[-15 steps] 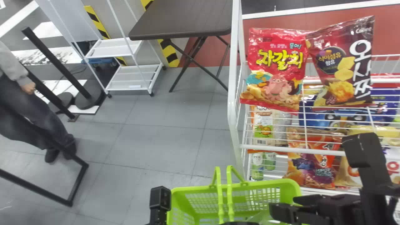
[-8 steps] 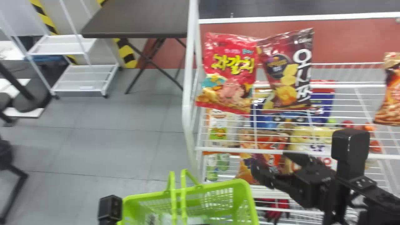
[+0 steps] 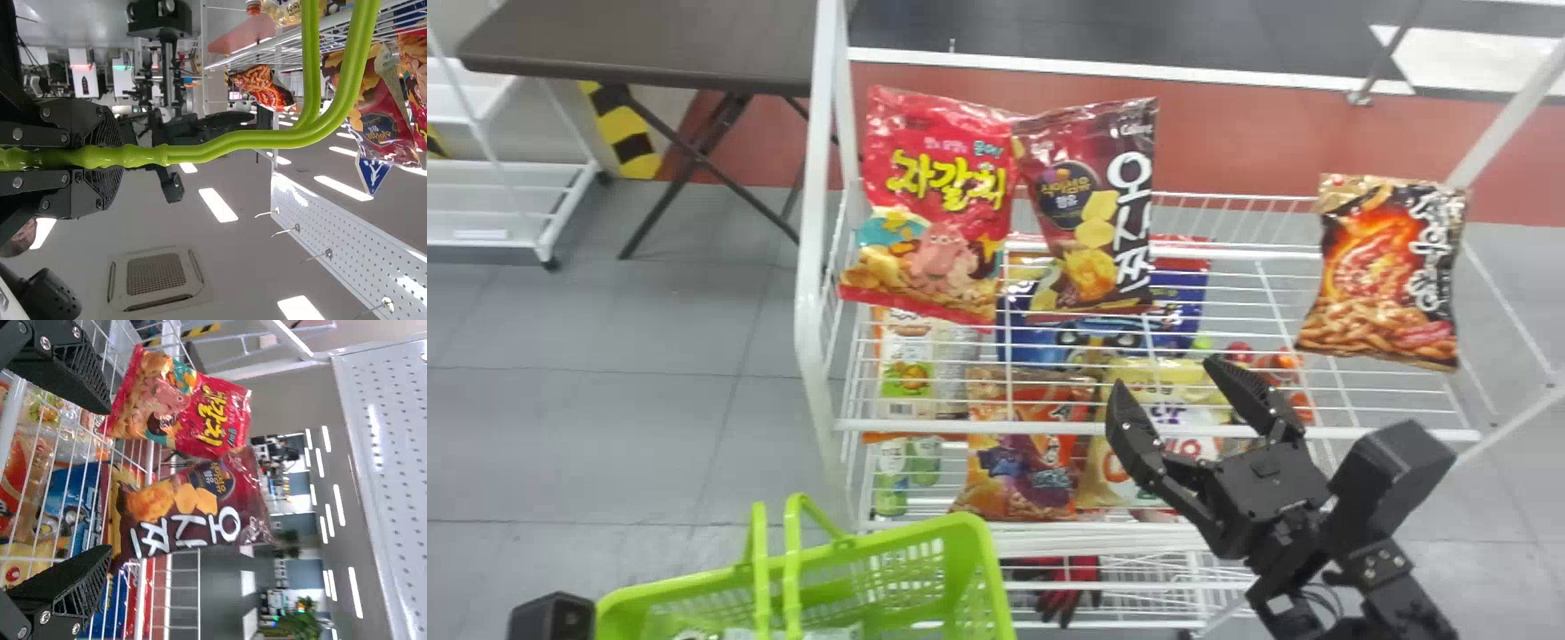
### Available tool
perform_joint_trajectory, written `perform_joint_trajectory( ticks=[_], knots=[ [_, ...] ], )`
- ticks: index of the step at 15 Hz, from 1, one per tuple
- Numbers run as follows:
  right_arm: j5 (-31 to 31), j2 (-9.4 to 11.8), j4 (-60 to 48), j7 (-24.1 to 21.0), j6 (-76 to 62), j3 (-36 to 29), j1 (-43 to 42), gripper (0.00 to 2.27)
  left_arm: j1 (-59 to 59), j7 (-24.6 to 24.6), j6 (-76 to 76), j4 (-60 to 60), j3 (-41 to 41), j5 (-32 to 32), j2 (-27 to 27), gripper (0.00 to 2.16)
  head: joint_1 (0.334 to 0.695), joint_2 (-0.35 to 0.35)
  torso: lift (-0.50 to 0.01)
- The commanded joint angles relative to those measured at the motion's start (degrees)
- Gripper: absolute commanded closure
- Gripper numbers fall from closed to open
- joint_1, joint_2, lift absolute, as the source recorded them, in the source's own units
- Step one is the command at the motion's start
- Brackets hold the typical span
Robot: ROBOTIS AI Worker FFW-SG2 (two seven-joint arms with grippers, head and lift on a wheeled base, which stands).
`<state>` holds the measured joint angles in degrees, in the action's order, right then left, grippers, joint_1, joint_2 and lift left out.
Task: Hold basket handle with left hand then pick Gkobukchip with right hand and place into basket
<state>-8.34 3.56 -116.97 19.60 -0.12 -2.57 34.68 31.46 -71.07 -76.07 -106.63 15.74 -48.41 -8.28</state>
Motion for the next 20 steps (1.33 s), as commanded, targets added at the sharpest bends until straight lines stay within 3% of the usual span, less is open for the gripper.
perform_joint_trajectory(
  ticks=[1,8,20],
  knots=[
    [-1.16,-0.75,3.42,1.06,-6.95,-1.03,1.18,0.09,0.00,0.14,0.00,-0.06,-0.09,0.07,0.19,2.16,0.695,-0.152,0.000],
    [-1.51,-2.59,4.74,0.97,-9.41,-1.30,2.67,0.09,0.18,-0.03,0.17,0.11,0.17,-0.02,0.19,2.16,0.695,-0.192,0.000],
    [-2.91,-2.86,4.91,1.06,-9.41,-2.00,2.76,0.09,0.00,0.76,0.00,0.02,-0.44,0.16,0.19,2.16,0.695,-0.208,0.000]
  ],
)
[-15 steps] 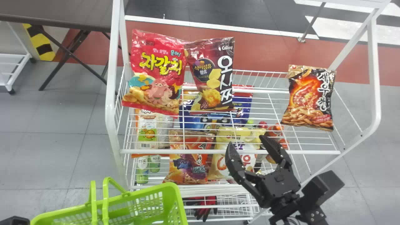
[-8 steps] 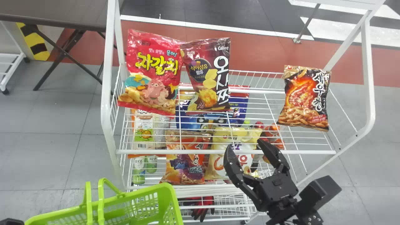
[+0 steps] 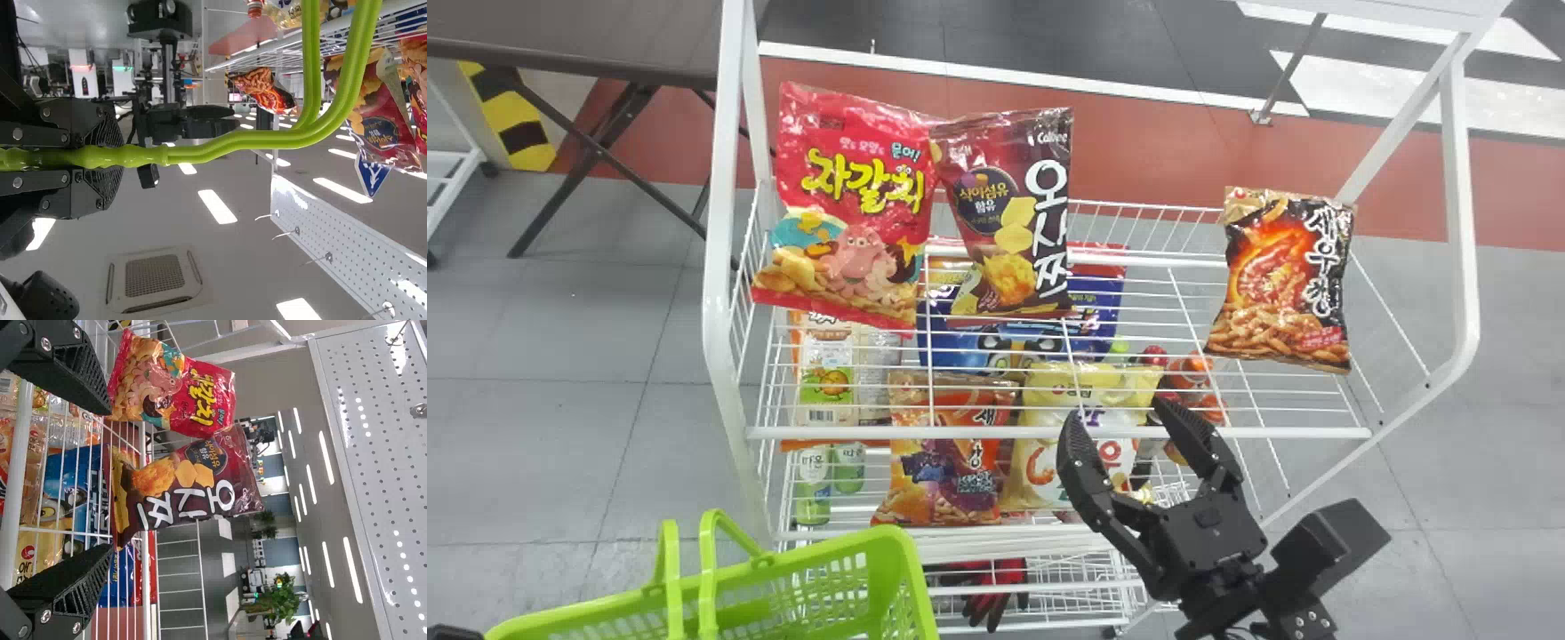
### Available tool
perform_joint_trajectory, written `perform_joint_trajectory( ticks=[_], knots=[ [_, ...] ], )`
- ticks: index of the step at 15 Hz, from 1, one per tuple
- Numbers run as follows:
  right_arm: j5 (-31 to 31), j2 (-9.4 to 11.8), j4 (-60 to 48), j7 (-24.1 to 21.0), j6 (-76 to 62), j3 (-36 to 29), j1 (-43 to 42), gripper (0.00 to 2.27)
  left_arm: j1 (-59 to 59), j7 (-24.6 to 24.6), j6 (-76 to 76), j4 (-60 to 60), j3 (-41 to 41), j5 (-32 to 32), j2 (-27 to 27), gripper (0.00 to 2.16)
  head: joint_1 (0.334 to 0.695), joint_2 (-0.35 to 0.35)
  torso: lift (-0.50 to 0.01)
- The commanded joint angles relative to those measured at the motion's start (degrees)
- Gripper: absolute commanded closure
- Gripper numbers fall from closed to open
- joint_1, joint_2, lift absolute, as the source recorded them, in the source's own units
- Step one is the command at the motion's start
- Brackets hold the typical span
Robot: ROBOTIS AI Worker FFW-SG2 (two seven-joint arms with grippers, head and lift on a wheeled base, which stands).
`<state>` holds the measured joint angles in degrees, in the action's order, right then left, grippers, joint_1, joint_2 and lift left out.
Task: Hold basket handle with left hand then pick Gkobukchip with right hand and place into basket
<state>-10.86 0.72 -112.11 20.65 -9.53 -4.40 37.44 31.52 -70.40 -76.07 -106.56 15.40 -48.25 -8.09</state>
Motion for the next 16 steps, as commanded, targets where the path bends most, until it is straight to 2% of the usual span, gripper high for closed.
perform_joint_trajectory(
  ticks=[1,16],
  knots=[
    [-0.57,-0.02,0.14,0.00,0.00,-0.26,0.00,0.09,-0.05,0.18,0.00,0.04,-0.20,0.08,0.00,2.16,0.695,-0.210,0.000],
    [-0.57,-0.28,0.58,0.00,0.18,-0.52,0.09,0.09,-0.14,-0.08,0.00,0.56,0.24,-0.09,0.00,2.16,0.695,-0.214,0.000]
  ],
)
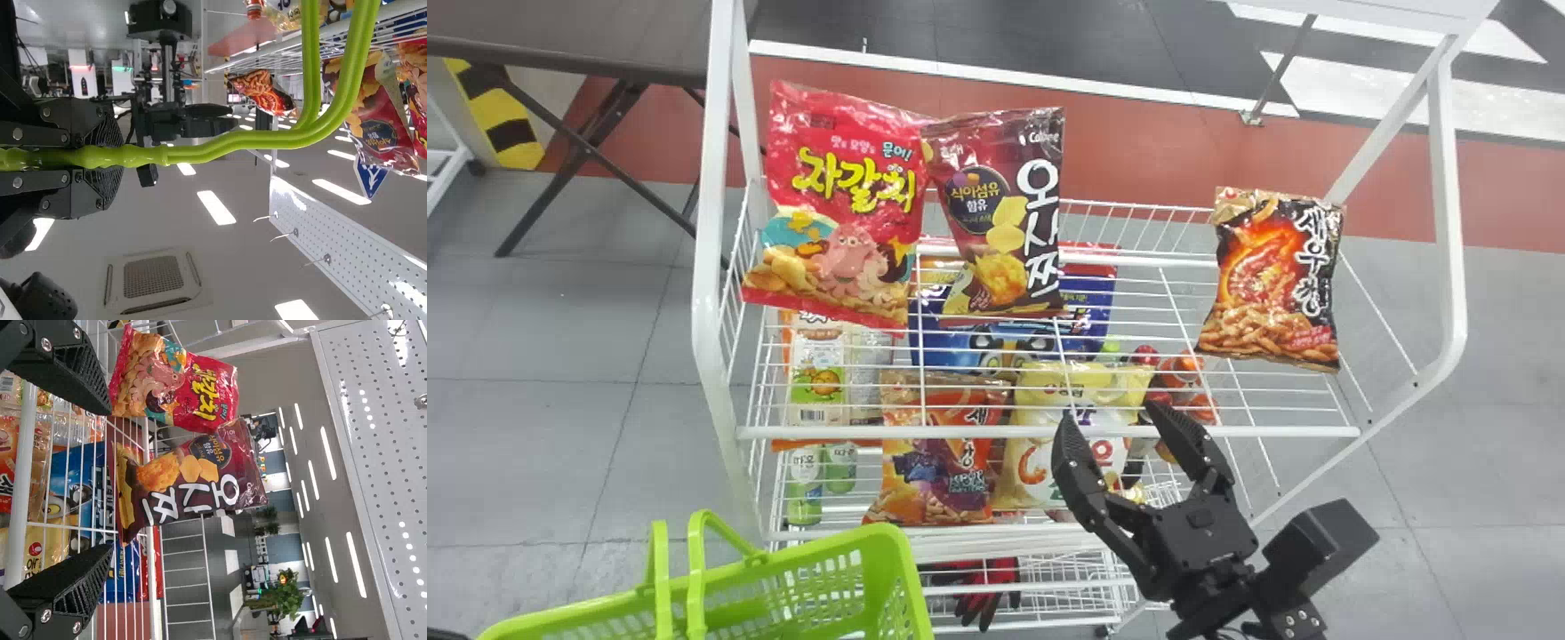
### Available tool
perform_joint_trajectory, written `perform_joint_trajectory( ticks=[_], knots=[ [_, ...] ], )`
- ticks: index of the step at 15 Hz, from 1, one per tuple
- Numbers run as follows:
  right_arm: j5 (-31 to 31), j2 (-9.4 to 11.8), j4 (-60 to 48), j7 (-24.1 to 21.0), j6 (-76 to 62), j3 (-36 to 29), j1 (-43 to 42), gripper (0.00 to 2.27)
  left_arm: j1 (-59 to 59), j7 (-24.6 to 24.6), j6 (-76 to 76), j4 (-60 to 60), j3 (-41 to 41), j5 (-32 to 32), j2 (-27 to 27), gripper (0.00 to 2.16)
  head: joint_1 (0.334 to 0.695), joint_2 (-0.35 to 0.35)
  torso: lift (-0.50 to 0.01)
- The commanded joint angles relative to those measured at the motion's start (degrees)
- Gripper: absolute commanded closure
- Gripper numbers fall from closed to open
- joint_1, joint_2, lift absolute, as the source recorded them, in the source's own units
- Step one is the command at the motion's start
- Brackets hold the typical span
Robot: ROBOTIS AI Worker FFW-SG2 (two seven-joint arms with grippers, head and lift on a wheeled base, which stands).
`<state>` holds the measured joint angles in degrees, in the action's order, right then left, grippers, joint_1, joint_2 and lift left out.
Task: Hold basket handle with left hand then pick Gkobukchip with right hand and place into basket
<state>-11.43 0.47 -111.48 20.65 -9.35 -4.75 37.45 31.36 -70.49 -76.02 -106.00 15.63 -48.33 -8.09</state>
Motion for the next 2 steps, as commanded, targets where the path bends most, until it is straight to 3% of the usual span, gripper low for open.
perform_joint_trajectory(
  ticks=[1,2],
  knots=[
    [0.00,-0.03,-0.06,0.00,-0.01,-0.26,0.17,0.09,0.01,0.09,-0.05,0.00,0.01,-0.01,0.00,2.16,0.695,-0.214,0.000],
    [0.00,-0.03,-0.06,0.00,-0.01,-0.26,0.17,0.09,0.01,0.00,-0.05,0.00,0.01,-0.09,0.00,2.16,0.695,-0.217,0.000]
  ],
)
